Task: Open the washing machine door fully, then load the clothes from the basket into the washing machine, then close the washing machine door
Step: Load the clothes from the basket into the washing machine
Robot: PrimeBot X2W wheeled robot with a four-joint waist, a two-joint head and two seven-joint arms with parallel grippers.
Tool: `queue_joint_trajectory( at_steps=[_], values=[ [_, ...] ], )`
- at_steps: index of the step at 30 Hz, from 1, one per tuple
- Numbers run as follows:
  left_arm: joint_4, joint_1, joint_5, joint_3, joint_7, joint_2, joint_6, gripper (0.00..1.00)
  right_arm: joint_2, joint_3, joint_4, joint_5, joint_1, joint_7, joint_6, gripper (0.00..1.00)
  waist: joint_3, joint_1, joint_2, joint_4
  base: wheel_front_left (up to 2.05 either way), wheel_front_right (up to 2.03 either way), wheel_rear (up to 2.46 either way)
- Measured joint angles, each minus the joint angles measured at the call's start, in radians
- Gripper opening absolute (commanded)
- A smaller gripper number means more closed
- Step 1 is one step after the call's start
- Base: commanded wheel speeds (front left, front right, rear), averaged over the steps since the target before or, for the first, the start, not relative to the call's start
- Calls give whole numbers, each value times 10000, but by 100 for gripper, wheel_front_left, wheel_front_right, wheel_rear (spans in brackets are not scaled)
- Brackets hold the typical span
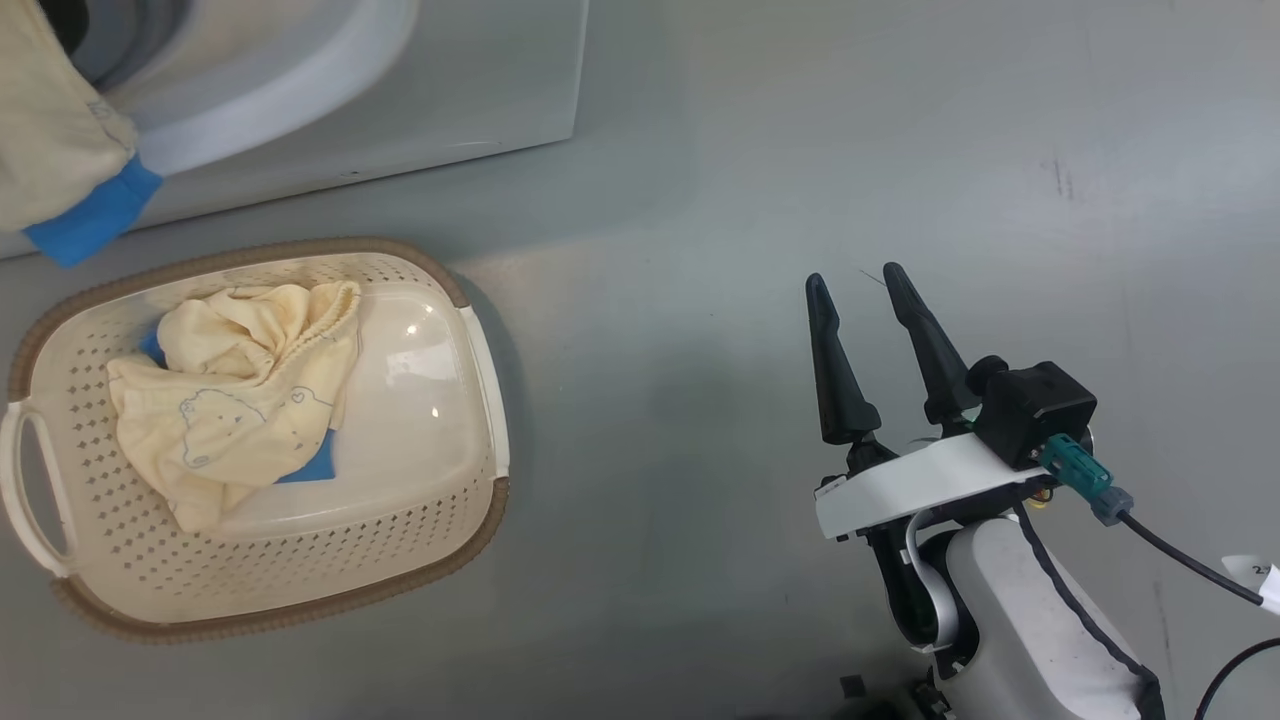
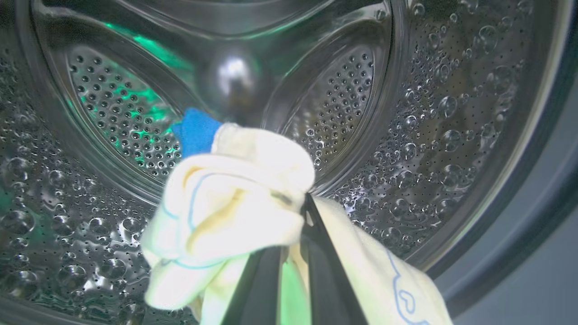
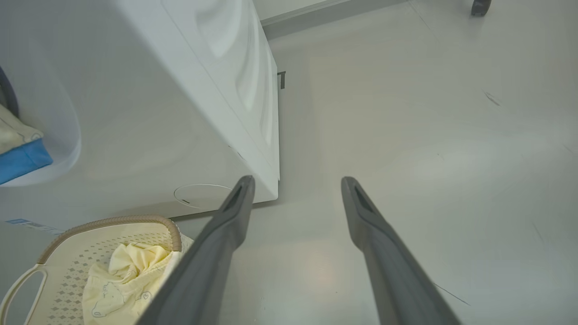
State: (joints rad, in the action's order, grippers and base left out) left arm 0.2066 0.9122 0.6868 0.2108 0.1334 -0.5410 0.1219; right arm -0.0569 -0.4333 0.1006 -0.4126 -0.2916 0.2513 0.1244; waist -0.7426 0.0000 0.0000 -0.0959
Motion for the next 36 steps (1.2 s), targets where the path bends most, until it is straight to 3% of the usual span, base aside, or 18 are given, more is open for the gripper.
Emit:
queue_joint_trajectory(
  at_steps=[12, 19, 31, 36],
  values=[
    [880, 1447, 245, 654, -1718, -343, 0, 0, 2, -159, -196, -44, 4, 0, 2, 100, -804, 0, 0, -212, 0, 0, 0],
    [1237, 2355, 224, 608, -1923, -669, 0, 0, 4, -454, -238, -205, 14, 0, 0, 100, -1287, 1, 0, -381, 0, 0, 0],
    [863, 4206, -1064, 617, 989, -970, 0, 0, 19, -700, -334, -466, 16, 0, 0, 100, -1622, 1, 0, -934, 0, 0, 0],
    [1348, 4367, -1091, 888, 1047, -938, 0, 0, 21, -732, -334, -485, 16, 0, 0, 100, -1634, 1, 0, -1003, 0, 0, 0]
  ],
)
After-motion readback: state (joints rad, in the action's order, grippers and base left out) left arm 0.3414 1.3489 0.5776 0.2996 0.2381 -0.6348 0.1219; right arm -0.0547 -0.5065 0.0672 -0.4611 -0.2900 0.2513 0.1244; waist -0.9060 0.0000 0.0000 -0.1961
